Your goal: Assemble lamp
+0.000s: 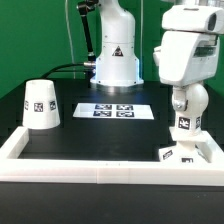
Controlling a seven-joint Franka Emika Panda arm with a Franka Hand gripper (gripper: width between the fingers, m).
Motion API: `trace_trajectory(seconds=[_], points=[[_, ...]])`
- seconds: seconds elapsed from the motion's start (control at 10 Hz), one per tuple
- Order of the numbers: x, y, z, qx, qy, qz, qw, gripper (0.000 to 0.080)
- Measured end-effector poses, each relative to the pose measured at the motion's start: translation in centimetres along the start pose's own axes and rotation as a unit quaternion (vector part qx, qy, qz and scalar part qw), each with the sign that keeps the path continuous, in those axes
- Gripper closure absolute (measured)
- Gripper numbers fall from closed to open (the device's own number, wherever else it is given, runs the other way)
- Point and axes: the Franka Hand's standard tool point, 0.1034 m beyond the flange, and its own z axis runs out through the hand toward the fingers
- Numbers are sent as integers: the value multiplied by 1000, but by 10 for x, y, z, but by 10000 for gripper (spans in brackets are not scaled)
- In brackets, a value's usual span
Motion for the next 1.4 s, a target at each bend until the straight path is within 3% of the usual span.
trace_trajectory(seconds=[0.4, 1.0, 1.4], points=[[2, -4, 0, 5, -3, 214, 977, 222], [1, -3, 0, 7, -3, 386, 923, 222], [0, -3, 1, 15, -4, 549, 836, 222]])
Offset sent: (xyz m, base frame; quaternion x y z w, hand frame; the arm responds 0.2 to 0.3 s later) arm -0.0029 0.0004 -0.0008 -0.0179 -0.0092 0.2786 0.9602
